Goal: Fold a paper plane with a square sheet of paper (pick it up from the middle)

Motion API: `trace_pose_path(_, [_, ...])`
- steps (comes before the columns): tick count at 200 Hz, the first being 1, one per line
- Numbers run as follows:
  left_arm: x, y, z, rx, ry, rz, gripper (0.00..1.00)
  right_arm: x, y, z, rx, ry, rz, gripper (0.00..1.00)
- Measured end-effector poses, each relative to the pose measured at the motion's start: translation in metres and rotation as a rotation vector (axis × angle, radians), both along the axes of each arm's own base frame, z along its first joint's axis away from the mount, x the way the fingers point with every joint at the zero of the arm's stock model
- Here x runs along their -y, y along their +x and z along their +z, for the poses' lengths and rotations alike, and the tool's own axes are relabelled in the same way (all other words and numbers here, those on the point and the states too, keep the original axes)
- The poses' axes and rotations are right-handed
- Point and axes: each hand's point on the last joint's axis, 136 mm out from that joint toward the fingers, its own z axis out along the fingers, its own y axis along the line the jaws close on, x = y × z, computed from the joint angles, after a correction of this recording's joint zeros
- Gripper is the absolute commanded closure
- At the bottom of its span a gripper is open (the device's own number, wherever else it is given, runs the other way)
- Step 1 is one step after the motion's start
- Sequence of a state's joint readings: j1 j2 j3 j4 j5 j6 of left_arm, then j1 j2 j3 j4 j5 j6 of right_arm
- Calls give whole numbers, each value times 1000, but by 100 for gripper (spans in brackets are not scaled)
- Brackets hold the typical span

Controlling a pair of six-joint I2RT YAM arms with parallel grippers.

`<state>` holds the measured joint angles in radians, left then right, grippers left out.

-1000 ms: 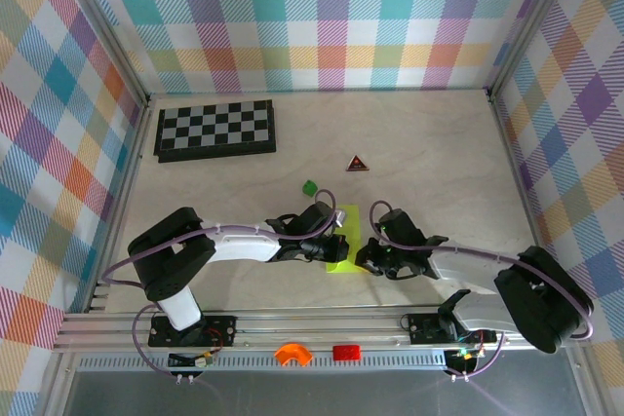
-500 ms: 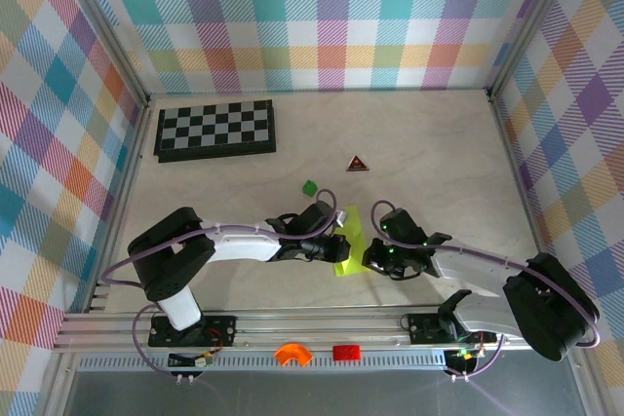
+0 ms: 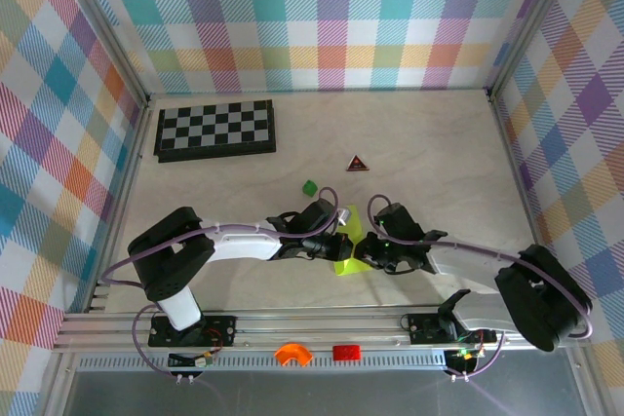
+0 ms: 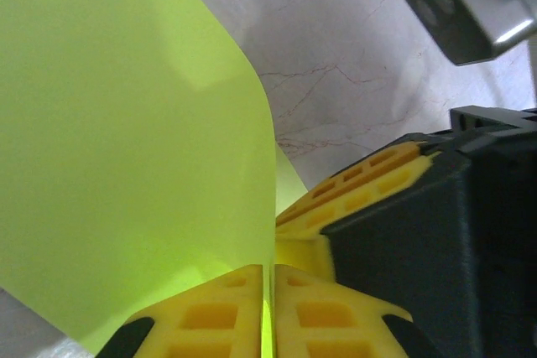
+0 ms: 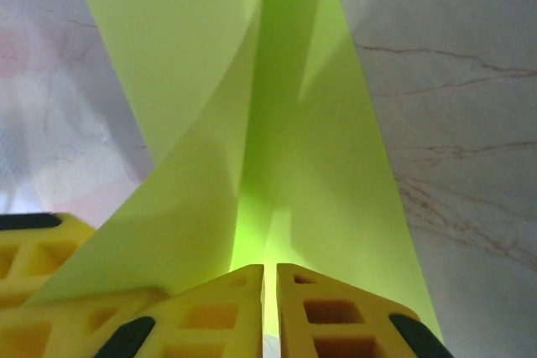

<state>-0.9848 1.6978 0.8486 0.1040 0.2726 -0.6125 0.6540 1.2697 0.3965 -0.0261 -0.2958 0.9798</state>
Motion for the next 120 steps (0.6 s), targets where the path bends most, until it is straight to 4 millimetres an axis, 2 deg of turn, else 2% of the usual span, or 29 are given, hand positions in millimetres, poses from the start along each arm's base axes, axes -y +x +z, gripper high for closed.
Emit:
trace_pose_path(20, [0, 0, -1, 2, 3, -3, 84, 2, -3, -9, -33, -23, -3, 89])
trace_pose_path(76, [-8, -3, -7, 9, 50, -28, 83, 2, -2, -9, -34, -24, -6, 89])
trace_pose_path(120, [-10, 2, -5, 49, 94, -42, 86, 2, -2, -10, -36, -24, -6, 89])
